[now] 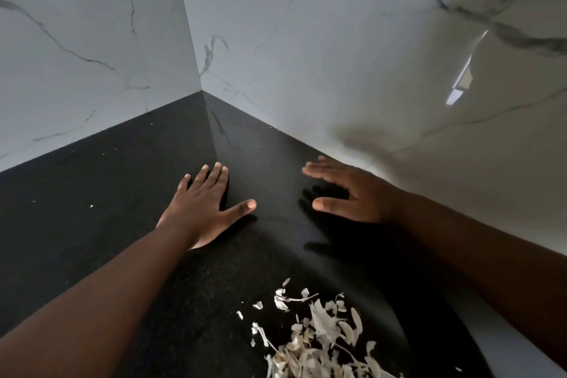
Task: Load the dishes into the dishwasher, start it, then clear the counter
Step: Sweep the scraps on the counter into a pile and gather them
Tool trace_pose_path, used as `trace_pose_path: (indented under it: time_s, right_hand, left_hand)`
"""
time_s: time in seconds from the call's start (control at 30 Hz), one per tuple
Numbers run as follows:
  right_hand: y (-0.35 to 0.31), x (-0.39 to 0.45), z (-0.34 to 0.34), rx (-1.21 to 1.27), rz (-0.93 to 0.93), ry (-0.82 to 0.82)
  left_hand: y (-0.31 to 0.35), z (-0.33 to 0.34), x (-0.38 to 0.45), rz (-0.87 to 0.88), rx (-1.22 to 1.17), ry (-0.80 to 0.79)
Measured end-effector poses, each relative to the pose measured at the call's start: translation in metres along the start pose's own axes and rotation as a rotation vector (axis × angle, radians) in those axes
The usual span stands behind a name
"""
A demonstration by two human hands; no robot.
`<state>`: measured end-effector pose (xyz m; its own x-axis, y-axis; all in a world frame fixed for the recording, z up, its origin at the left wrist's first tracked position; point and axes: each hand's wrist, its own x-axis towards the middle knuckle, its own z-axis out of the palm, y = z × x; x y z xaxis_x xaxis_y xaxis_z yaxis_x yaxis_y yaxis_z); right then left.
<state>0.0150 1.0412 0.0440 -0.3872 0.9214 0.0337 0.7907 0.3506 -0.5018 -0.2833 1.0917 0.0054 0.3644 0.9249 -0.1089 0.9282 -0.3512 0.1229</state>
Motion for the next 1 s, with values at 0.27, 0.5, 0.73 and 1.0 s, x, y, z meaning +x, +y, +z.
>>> trace_pose_path:
  time_s: [0.27, 0.5, 0.73, 1.0]
  right_hand:
    - [-0.009, -0.018, 0.037, -0.123, 0.008, -0.154]
    - [-0.069, -0.082, 0.043, 0.350, -0.136, -0.264]
    - [0.062, -0.088, -0.017, -0.238, 0.033, 0.107]
    - [0.056, -0.098, 0.004, 0.185, 0.256, 0.191]
  left_hand:
    - [-0.003, 0.003, 0.002, 0.003, -0.005, 0.006]
    - [-0.004, 0.005, 0.004, 0.013, 0.007, 0.014]
    - [-0.004, 0.005, 0.003, 0.016, -0.008, 0.032]
    - [-0.006, 0.005, 0.004, 0.021, 0.001, 0.038]
